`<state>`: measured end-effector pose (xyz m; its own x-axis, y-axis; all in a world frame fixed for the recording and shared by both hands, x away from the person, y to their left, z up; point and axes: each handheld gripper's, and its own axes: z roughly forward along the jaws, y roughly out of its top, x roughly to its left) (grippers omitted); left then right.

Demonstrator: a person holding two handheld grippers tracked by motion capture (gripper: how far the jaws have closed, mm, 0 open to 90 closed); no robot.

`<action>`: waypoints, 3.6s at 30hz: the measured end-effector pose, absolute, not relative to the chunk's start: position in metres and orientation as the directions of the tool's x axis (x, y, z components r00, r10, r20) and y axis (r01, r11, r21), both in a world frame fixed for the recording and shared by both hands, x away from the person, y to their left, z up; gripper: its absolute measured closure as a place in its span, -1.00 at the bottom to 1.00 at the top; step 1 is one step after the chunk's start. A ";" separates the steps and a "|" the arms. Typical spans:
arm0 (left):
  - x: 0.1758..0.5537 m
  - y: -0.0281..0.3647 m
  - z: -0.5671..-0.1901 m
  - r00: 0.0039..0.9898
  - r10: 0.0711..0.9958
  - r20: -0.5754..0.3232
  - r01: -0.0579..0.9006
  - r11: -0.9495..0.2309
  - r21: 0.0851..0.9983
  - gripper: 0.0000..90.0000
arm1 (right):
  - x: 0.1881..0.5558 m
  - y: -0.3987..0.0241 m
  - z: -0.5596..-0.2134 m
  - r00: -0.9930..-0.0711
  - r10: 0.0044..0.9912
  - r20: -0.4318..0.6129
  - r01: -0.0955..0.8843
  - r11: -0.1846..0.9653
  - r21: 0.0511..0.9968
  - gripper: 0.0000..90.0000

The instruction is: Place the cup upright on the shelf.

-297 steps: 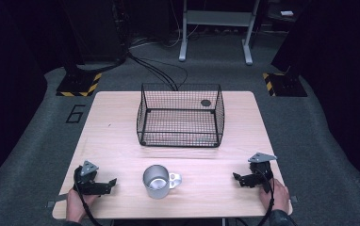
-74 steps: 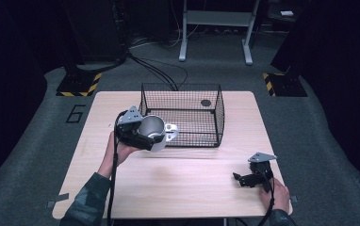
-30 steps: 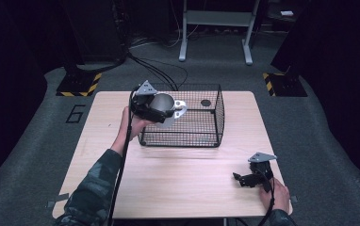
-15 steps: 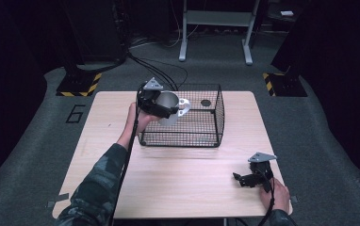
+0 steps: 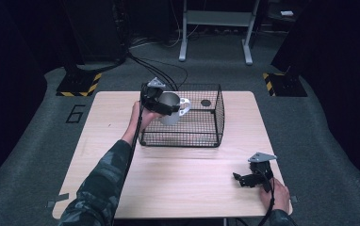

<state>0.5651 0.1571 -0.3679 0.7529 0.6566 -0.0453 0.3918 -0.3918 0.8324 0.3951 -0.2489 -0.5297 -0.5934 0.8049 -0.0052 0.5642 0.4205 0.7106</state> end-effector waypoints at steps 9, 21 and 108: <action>0.578 0.144 -0.384 0.757 0.651 -0.053 0.420 -0.423 0.803 -0.86 | 0.395 -0.249 -0.530 -0.592 0.806 -0.004 0.565 0.418 0.711 -1.00; 0.590 0.129 -0.402 0.767 0.640 -0.053 0.434 -0.455 0.778 -0.86 | 0.395 -0.249 -0.530 -0.594 0.804 -0.006 0.563 0.421 0.711 -1.00; 0.520 0.163 -0.370 0.783 0.622 -0.007 0.388 -0.480 0.786 -0.98 | 0.395 -0.249 -0.530 -0.594 0.804 -0.005 0.563 0.421 0.711 -1.00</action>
<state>0.5202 0.1633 -0.3699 0.7831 0.6218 -0.0070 0.3884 -0.4803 0.7864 0.3952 -0.2490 -0.5297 -0.5945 0.8041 -0.0053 0.5635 0.4213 0.7106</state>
